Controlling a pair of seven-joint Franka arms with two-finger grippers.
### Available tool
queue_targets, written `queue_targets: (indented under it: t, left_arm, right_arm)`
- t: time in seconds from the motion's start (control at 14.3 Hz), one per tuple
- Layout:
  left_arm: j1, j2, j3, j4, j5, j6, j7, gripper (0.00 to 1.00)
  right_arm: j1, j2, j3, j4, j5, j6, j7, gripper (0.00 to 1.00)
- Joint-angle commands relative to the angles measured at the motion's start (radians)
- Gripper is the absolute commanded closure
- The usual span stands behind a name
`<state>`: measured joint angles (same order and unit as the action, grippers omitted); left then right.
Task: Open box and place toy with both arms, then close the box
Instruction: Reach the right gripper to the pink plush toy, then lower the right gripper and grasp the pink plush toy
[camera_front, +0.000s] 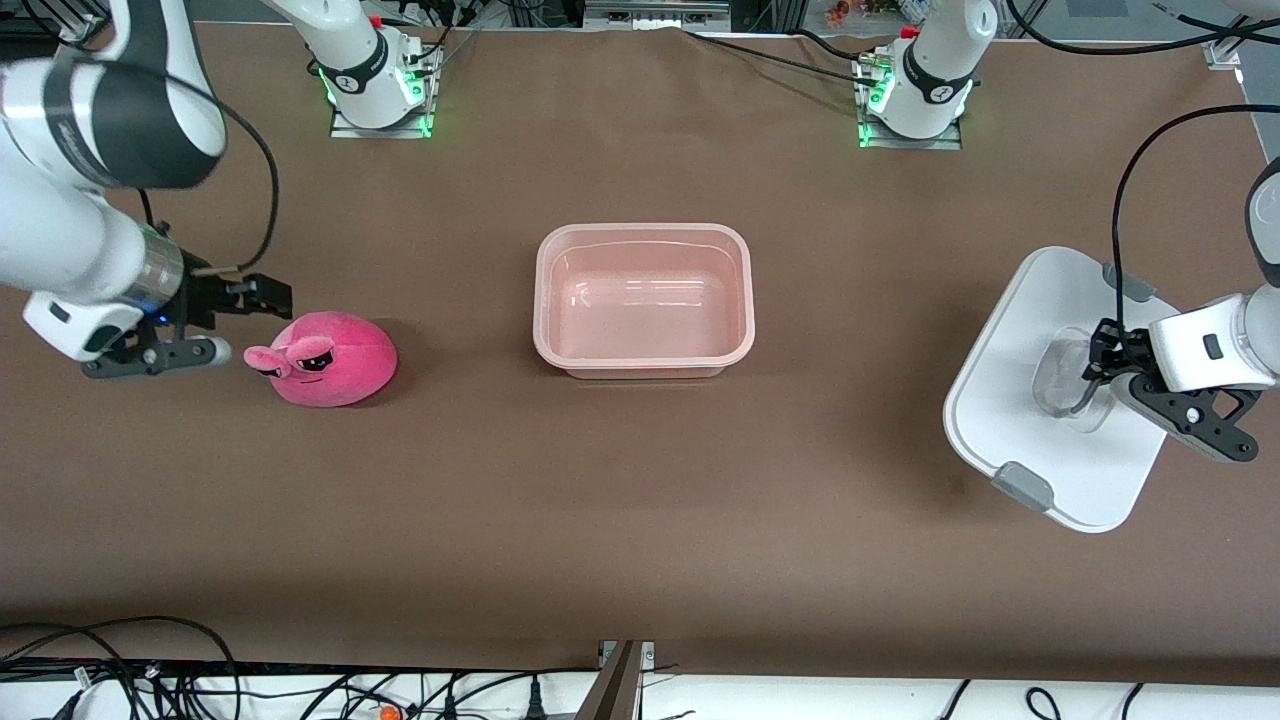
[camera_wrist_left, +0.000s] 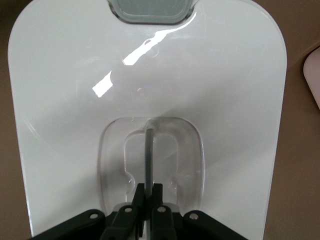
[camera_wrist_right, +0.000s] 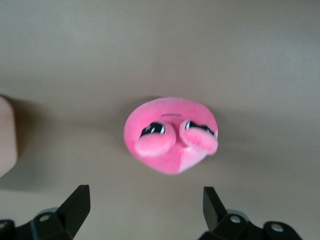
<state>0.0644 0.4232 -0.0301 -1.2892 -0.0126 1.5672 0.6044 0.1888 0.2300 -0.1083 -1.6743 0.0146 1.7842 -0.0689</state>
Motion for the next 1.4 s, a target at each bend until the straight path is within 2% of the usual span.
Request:
queue_targets:
  t: [0.0,0.14,0.28,0.49,0.98,1.12,1.33]
  left_arm:
    - [0.009,-0.014,0.004,0.004,-0.003,-0.007,-0.005,1.0]
    - [0.011,-0.02,0.003,-0.008,-0.006,-0.016,0.003,1.0]
    - [0.011,-0.018,0.003,0.004,-0.004,-0.015,0.002,1.0]
    - [0.008,-0.018,0.003,-0.001,-0.007,-0.015,0.003,1.0]
    - [0.005,-0.017,0.003,0.002,-0.01,-0.013,-0.006,1.0]
    - [0.012,-0.017,0.003,0.002,-0.01,-0.013,0.006,1.0]
    - [0.012,-0.017,0.004,0.002,-0.01,-0.013,0.006,1.0]
  right_arm:
    - [-0.012,-0.055,-0.04,-0.201,0.013,0.192,-0.086,0.0]
    - [-0.012,-0.052,-0.073,-0.28,0.074,0.302,-0.152,0.0]
    - [-0.012,-0.052,-0.083,-0.309,0.107,0.337,-0.189,0.0]
    - [-0.011,-0.057,-0.083,-0.309,0.107,0.327,-0.19,0.0]
    - [-0.011,-0.132,-0.093,-0.323,0.105,0.233,-0.216,0.0]
    - [-0.011,-0.136,-0.097,-0.373,0.107,0.276,-0.221,0.0]
    - [-0.011,-0.152,-0.096,-0.493,0.105,0.418,-0.223,0.0]
